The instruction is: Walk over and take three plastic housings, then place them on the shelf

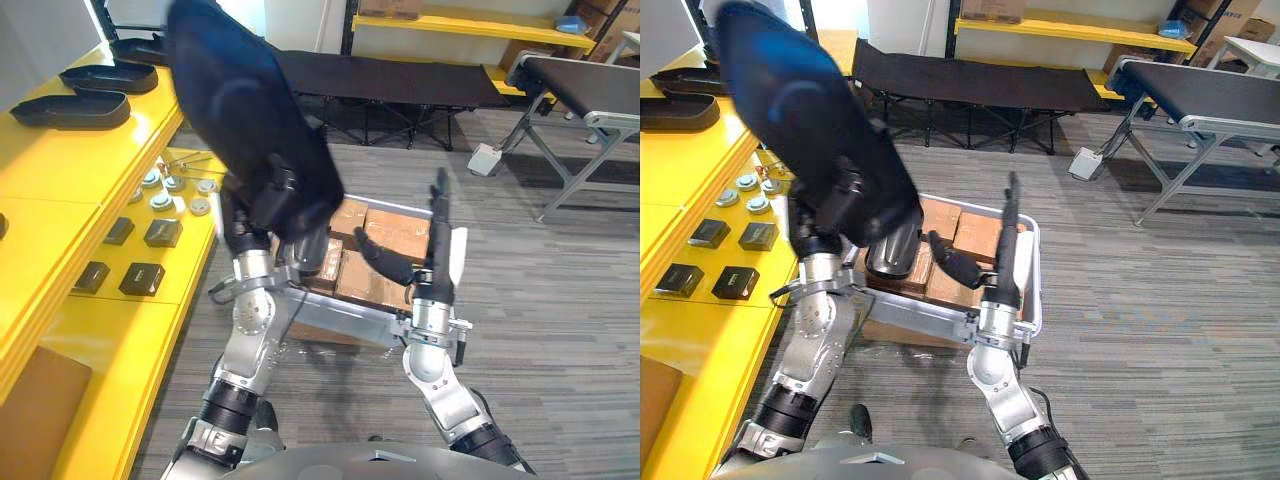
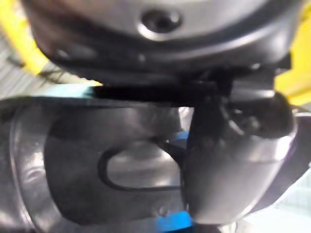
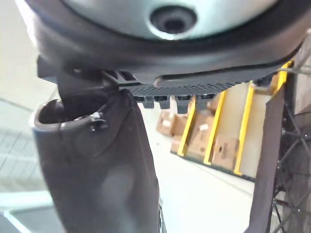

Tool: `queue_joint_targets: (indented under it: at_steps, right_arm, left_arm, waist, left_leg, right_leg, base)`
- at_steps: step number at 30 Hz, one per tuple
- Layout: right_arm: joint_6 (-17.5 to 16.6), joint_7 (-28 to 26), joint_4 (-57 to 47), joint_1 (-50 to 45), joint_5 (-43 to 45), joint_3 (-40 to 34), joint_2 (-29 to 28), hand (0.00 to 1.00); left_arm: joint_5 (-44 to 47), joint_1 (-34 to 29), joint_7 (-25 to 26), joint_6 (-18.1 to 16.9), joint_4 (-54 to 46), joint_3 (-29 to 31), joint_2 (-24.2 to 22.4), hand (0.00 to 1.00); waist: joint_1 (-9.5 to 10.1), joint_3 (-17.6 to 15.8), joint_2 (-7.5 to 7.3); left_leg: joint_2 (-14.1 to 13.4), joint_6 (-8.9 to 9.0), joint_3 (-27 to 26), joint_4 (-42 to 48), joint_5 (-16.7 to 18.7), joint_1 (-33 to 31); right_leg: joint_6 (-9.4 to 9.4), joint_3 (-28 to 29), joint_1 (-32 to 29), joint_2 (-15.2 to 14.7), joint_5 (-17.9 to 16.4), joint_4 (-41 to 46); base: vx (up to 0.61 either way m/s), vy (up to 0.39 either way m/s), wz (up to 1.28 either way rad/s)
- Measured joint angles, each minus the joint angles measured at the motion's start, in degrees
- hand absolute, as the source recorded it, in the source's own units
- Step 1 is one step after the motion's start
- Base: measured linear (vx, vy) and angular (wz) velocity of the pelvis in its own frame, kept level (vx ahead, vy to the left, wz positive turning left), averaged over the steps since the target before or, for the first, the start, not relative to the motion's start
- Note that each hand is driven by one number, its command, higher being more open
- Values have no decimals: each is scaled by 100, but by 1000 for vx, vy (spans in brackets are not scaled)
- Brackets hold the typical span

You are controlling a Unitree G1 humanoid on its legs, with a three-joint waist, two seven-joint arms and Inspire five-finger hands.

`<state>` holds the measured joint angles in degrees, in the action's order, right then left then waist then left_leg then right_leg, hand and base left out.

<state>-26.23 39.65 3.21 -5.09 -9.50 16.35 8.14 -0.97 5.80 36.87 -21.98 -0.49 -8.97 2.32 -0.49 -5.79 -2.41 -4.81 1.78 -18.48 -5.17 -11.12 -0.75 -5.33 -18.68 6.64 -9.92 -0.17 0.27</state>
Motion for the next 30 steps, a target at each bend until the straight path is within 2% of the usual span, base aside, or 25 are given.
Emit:
queue_joint_targets:
  at_steps: [2, 3, 5, 9, 11, 16, 19, 24, 26, 30]
  right_arm:
    - [-126, -635, -181, -280, 947, -247, -16, 100]
    - [-166, -1136, -184, -401, 1549, -361, -16, 100]
    - [-164, -1647, -183, -583, 2128, -471, -16, 100]
    - [-162, -2474, -181, -1004, 2577, -566, -71, 100]
    - [-160, -2621, -178, -1083, 2577, -660, -117, 100]
    - [-135, -3075, -141, -1355, 3070, -1093, -128, 100]
    - [81, -3426, -140, -1447, 3261, -1179, -92, 100]
    - [385, -3884, -61, -1382, 3318, -766, 48, 100]
    - [449, -3954, 106, -1198, 3231, -498, 114, 100]
    - [483, -3862, 337, -865, 3016, -241, 104, 100]
  left_arm:
    - [-597, -265, 361, 26, -144, 250, 30, 0]
    - [-862, -433, 516, 103, -247, 368, 61, 0]
    - [-1106, -585, 576, 187, -256, 461, 97, 0]
    - [-1292, -1023, 434, 341, -309, 544, 288, 0]
    - [-1189, -1305, 247, 340, -466, 541, 331, 0]
    - [-271, -1989, -372, 328, -809, 602, 312, 0]
    - [273, -2421, -798, 290, -1147, 825, 297, 0]
    - [768, -2707, -1328, -18, -1841, 1206, 263, 0]
    - [777, -2758, -1413, -182, -2109, 1341, 262, 0]
    - [487, -2939, -1302, -245, -2460, 1676, 245, 0]
  waist:
    - [4, 41, 68]
    - [-4, 58, 96]
    - [4, 70, 117]
    - [-50, 78, 128]
    - [-116, 80, 135]
    - [-117, 80, 151]
    - [-111, 73, 172]
    - [164, 48, 286]
    - [255, 45, 317]
    - [518, 83, 388]
  left_leg:
    - [2, 0, 0, 0, 0, -48]
    - [2, 4, -1, 0, -3, -79]
    - [2, 7, -2, 0, -5, -82]
    - [3, 27, -9, 1, -19, -126]
    - [4, 28, -9, 1, -20, -197]
    - [5, 30, 5, 2, -18, -194]
    - [10, 36, 131, 2, -21, -194]
    - [51, 35, 491, 2, -23, -280]
    - [102, 78, 641, 2, -56, -347]
    - [229, 64, 1071, 3, -153, -418]
  right_leg:
    - [0, 0, -45, -1, 0, -31]
    - [1, -2, -74, 0, 1, -34]
    - [1, -2, -74, 0, 1, -40]
    - [2, -1, -109, 0, 1, -58]
    - [2, -1, -179, -1, 3, -54]
    - [2, -39, -153, 0, 1, -49]
    - [-3, -168, -84, 9, -39, -47]
    - [-32, -571, 57, 2, -149, -45]
    - [-38, -759, 103, 2, -158, -53]
    - [-83, -1264, 354, -15, -196, -102]
  base:
    - [0, 0, 0]
    - [0, 0, 0]
    - [0, 0, 0]
    - [33, 9, 0]
    - [18, 5, 0]
    - [44, 3, 1]
    - [29, -5, 20]
    - [4, -3, 36]
    - [3, 4, 53]
    - [17, -6, 62]
